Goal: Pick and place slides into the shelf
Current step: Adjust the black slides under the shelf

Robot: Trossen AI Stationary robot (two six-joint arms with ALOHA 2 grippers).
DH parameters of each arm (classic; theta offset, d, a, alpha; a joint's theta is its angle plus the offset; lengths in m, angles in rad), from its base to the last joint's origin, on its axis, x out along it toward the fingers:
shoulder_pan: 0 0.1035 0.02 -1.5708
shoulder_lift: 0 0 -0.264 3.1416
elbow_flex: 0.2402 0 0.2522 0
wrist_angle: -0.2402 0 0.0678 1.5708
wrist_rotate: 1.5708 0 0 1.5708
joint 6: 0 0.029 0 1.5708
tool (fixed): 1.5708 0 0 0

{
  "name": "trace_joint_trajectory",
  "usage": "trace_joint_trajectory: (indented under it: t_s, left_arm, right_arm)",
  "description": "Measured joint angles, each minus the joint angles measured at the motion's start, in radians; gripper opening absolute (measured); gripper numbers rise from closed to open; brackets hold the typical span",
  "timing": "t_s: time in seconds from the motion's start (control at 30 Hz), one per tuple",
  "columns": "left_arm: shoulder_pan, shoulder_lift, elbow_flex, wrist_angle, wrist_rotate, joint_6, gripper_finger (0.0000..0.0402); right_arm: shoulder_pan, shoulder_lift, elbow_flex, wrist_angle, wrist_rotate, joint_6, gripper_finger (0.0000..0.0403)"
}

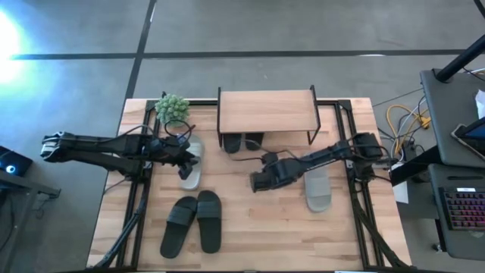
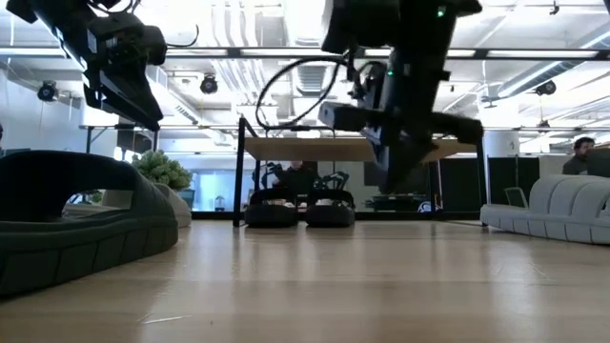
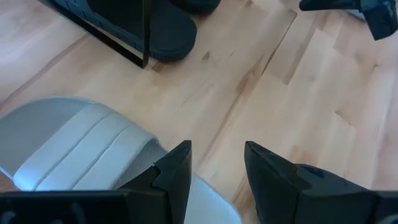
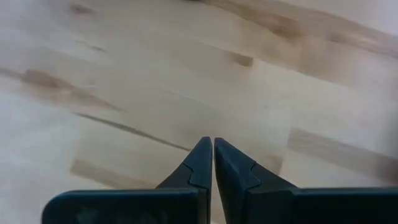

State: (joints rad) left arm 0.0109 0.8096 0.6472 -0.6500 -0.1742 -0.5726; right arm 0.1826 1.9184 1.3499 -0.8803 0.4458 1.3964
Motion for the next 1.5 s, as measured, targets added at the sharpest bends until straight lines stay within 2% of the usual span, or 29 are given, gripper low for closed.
trace_joint_trajectory:
  t_s: [0.17,0.23,0.43,0.67,0.77,0.87,1.13,1.37,1.5]
  left_arm:
    - [0.000,0.030,0.000,0.037,0.002,0.011,0.0134]
    - [0.000,0.044,0.002,0.046,0.009,0.011,0.0134]
    - [0.000,0.076,0.005,0.045,0.021,0.004,0.0134]
    - [0.000,0.093,0.007,0.046,-0.006,0.003,0.0134]
    - [0.000,0.094,0.005,0.043,-0.044,0.003,0.0134]
    - [0.000,0.095,0.005,0.042,-0.073,0.003,0.0134]
    - [0.000,0.101,0.002,0.040,-0.116,0.010,0.0134]
    - [0.000,0.104,0.001,0.039,-0.116,0.011,0.0134]
    - [0.000,0.100,0.001,0.039,-0.116,0.011,0.0134]
  right_arm:
    - [-0.034,-0.009,0.000,0.143,0.019,-0.316,0.0027]
    - [-0.062,-0.009,0.003,0.177,0.041,-0.362,0.0034]
    - [-0.165,-0.006,-0.010,0.262,0.116,-0.181,0.0010]
    - [-0.174,0.037,-0.019,0.340,0.131,-0.021,0.0008]
    - [-0.177,0.062,-0.018,0.344,0.193,0.021,0.0008]
    - [-0.176,0.081,-0.011,0.346,0.244,0.031,0.0008]
    - [-0.208,0.124,-0.004,0.387,0.273,-0.036,0.0008]
    - [-0.228,0.188,-0.002,0.519,0.151,-0.126,0.0009]
    - [-0.223,0.196,0.006,0.511,0.152,-0.132,0.0009]
